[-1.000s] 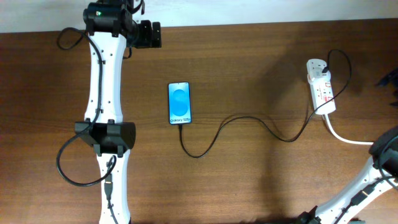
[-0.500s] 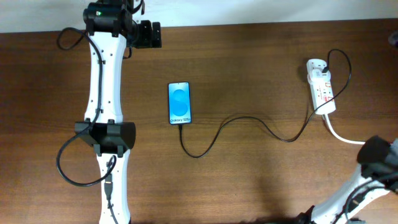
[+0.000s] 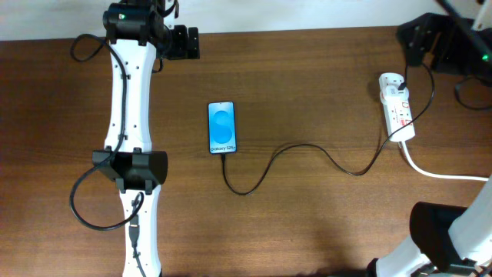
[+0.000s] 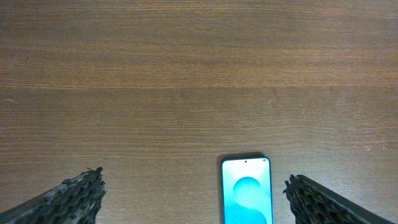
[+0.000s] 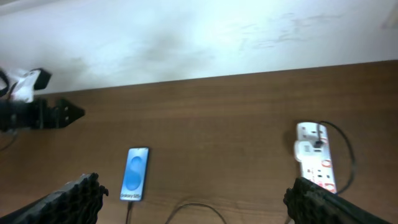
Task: Plug charger to phone and switch on socket
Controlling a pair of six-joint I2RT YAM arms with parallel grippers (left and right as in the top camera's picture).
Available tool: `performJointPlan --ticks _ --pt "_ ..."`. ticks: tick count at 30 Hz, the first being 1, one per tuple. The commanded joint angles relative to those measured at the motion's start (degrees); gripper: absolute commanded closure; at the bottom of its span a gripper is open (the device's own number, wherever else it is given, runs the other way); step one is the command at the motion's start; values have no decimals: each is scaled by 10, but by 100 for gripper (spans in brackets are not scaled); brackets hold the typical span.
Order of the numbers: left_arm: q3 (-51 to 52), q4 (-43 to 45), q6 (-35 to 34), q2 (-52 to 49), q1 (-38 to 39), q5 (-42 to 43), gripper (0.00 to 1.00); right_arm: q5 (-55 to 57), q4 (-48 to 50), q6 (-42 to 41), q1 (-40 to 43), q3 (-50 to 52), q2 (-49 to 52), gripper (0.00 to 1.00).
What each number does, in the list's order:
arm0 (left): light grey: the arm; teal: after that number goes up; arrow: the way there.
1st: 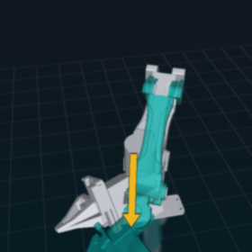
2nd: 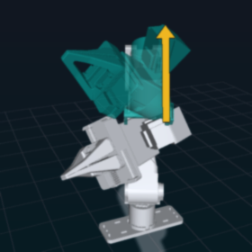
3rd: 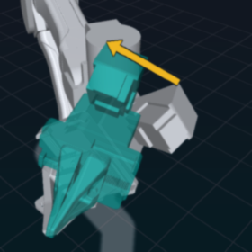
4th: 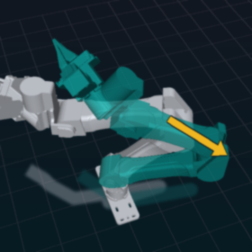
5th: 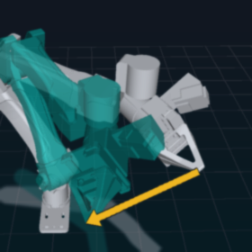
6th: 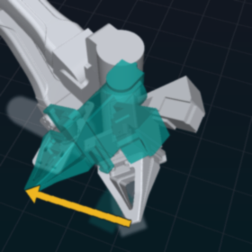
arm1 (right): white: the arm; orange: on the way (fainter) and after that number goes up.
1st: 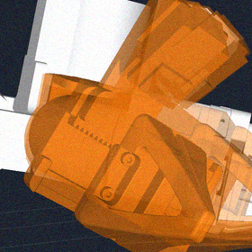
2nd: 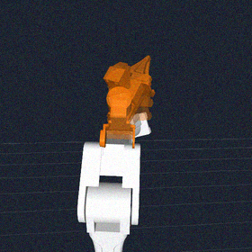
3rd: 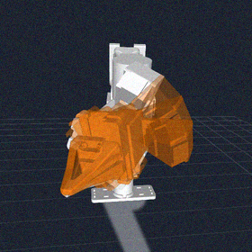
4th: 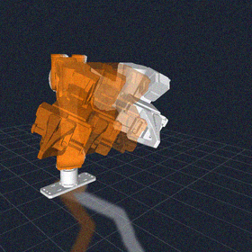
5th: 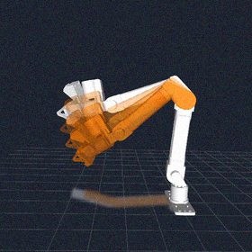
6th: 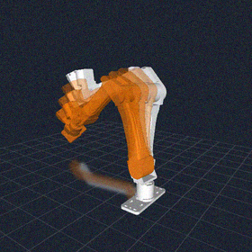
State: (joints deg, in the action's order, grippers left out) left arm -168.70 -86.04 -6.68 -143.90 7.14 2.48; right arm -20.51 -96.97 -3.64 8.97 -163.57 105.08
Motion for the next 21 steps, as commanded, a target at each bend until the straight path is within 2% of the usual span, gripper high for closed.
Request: performJointPlan --ticks 1,17,21 --pt "-9 0 -1 3 -2 -8 1 -3 -3 2 -25 -3 -5 2" --pt "-9 0 -1 3 -2 -8 1 -3 -3 2 -30 -3 1 2" --pt "-9 0 -1 3 -2 -8 1 12 15 3 -30 25 -12 2"
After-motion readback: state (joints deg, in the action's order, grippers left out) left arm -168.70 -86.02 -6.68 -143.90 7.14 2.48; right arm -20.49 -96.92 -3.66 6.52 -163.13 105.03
